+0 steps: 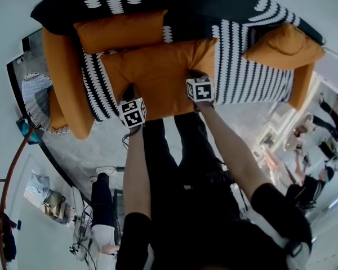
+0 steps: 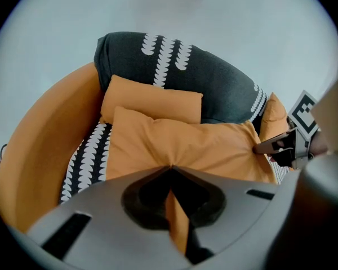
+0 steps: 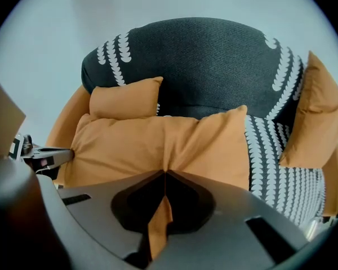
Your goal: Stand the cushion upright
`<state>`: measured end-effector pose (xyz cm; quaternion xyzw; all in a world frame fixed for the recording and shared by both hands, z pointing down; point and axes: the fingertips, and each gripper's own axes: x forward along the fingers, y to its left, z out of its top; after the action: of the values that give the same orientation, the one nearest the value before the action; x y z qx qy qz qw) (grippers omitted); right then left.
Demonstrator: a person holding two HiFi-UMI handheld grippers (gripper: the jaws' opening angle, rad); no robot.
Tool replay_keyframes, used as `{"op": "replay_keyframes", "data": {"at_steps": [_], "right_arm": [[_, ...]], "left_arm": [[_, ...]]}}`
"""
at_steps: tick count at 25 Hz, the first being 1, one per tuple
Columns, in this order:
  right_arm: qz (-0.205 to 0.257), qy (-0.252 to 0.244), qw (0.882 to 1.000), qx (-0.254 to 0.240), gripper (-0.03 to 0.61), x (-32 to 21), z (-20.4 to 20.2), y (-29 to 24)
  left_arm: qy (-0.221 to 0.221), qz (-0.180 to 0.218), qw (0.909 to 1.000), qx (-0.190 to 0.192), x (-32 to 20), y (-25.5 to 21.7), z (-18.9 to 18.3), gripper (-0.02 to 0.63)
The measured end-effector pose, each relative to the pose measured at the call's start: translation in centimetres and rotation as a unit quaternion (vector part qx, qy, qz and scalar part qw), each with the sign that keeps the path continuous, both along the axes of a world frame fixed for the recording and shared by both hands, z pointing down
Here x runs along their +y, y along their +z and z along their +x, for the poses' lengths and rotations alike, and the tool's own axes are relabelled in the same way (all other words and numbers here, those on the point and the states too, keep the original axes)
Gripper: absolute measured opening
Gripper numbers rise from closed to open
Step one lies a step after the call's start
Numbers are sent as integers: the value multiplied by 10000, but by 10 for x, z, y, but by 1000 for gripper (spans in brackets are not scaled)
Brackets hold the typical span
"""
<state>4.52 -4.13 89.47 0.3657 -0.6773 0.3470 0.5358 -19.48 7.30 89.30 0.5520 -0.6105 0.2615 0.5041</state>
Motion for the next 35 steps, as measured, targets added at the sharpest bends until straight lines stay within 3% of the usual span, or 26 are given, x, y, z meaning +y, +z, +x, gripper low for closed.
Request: {"op": "replay_keyframes", "data": {"at_steps": [23, 35], "right_arm": [[156, 176, 9985, -500, -2, 49, 3, -60], [649, 268, 9942, -815, -2, 40, -4, -108]], "left_arm": [[243, 223, 9993, -186, 39, -64, 8, -1], [462, 736, 9954, -397, 31, -130, -1, 0]]}}
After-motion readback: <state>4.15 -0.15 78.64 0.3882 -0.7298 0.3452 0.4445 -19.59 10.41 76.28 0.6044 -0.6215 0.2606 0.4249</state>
